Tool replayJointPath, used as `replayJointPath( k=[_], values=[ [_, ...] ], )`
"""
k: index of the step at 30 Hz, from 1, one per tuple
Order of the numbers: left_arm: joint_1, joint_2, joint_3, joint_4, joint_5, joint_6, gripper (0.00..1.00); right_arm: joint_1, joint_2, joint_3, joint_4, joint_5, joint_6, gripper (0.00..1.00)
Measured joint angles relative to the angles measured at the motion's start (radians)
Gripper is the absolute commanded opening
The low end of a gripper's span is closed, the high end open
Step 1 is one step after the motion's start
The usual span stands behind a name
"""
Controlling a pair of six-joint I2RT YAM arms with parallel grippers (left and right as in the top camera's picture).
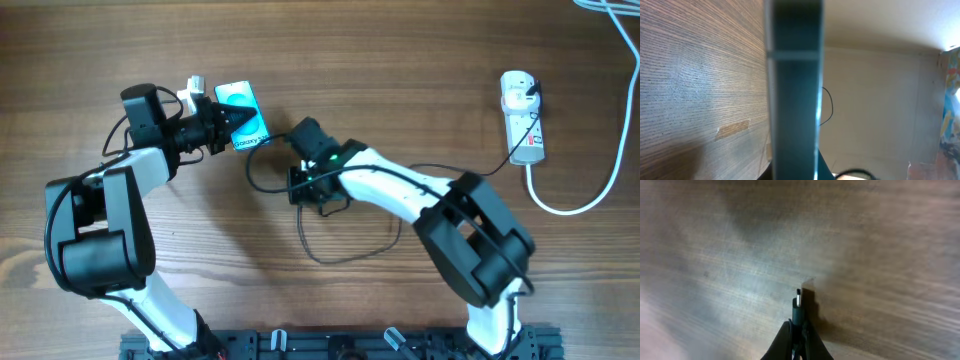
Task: Plug charger to phone and switch on socket
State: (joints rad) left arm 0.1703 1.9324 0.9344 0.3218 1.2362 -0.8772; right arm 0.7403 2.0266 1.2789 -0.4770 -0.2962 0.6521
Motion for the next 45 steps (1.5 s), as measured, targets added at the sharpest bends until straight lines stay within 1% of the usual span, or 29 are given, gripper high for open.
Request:
replayJointPath(
  k=[6, 11, 16, 22, 25, 31, 38, 45],
  values=[
    [0.000, 0.000, 0.000, -0.002, 0.016, 0.000, 0.04, -0.071, -0.132, -0.101, 0.101, -0.217, -0.085, 0.04],
    [-0.018, 0.000, 0.000, -0.002, 0.019, 0.000, 0.04, -0.119, -0.240, -0.264, 0.267, -0.383, -0.135, 0.04],
    [-0.101, 0.000, 0.000, -0.002, 0.018, 0.000, 0.04, -0.154, -0.286, -0.422, 0.440, -0.544, -0.157, 0.04],
    [-0.187, 0.000, 0.000, 0.012, 0.018, 0.000, 0.04, -0.177, -0.290, -0.518, 0.599, -0.676, -0.156, 0.04],
    [-0.206, 0.000, 0.000, 0.014, 0.018, 0.000, 0.04, -0.200, -0.290, -0.554, 0.690, -0.726, -0.136, 0.04],
    [-0.217, 0.000, 0.000, 0.015, 0.019, 0.000, 0.04, -0.248, -0.290, -0.591, 0.804, -0.768, -0.079, 0.04],
    [-0.237, 0.000, 0.000, 0.015, 0.019, 0.000, 0.04, -0.271, -0.292, -0.653, 1.052, -0.799, 0.047, 0.04],
    [-0.294, 0.000, 0.000, 0.027, 0.006, -0.012, 0.04, -0.271, -0.293, -0.668, 1.112, -0.803, 0.142, 0.04]
  ],
)
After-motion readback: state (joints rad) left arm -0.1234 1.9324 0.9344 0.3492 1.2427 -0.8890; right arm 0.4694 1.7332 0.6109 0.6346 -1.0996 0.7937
